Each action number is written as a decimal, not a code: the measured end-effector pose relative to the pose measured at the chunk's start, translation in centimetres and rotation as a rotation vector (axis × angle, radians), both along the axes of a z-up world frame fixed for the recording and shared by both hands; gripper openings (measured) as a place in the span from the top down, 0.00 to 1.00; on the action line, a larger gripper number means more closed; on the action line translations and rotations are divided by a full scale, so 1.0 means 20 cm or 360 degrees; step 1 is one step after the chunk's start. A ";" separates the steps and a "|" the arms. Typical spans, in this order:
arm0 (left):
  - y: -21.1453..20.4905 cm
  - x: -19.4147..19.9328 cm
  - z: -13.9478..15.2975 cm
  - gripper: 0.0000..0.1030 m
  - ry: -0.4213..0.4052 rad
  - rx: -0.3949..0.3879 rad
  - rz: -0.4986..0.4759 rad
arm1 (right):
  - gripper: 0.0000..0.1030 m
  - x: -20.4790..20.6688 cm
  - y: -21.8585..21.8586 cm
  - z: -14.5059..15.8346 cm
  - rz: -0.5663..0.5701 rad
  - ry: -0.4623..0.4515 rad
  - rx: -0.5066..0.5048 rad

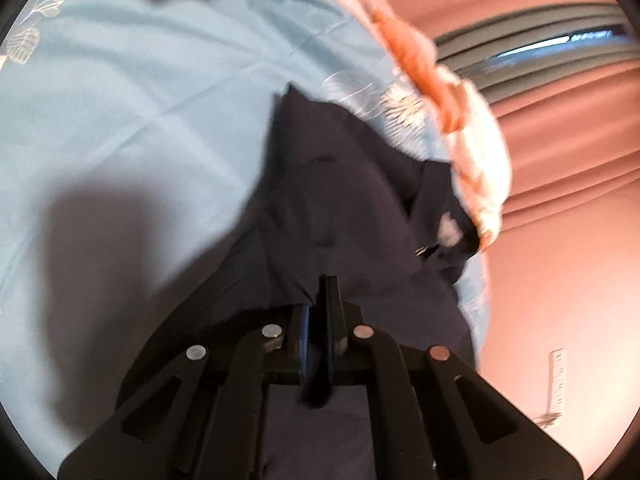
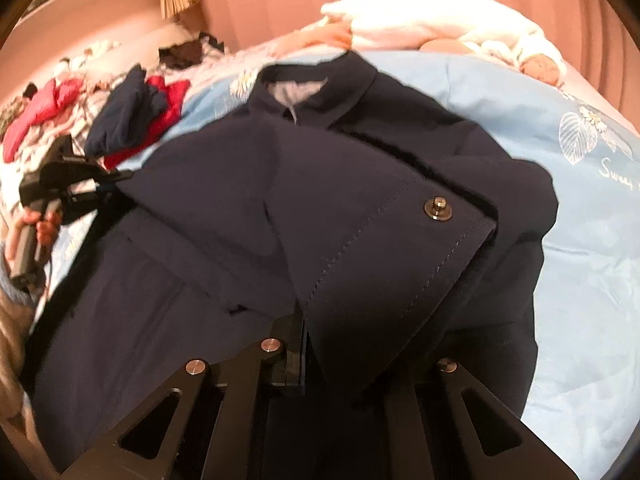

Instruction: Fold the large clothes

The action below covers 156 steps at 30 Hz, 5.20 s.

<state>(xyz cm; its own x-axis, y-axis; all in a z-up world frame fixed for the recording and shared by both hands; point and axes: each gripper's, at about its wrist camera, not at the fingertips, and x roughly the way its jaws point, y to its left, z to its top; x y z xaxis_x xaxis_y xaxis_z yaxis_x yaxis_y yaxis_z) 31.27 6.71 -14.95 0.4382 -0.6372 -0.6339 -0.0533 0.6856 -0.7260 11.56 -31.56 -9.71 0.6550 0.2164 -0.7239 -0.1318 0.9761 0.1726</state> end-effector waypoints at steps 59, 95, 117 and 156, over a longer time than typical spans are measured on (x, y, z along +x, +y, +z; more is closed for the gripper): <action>-0.40 0.47 0.12 0.76 -0.0382 0.0820 -0.0419 | 0.56 0.11 -0.02 0.21 -0.0222 -0.0157 0.0098; 0.12 -0.59 0.24 0.31 -0.0390 0.0613 -0.0443 | 0.47 -0.39 0.05 0.06 -0.0277 0.0081 0.0279; 0.28 -1.33 -0.04 0.30 -0.0111 0.0173 -0.0513 | 0.46 -1.02 -0.25 -0.17 -0.0579 0.0215 0.0689; 0.34 -1.53 0.50 0.97 -0.0475 -0.0339 -0.0646 | 0.94 -1.22 -0.04 0.23 -0.0113 -0.0264 0.0850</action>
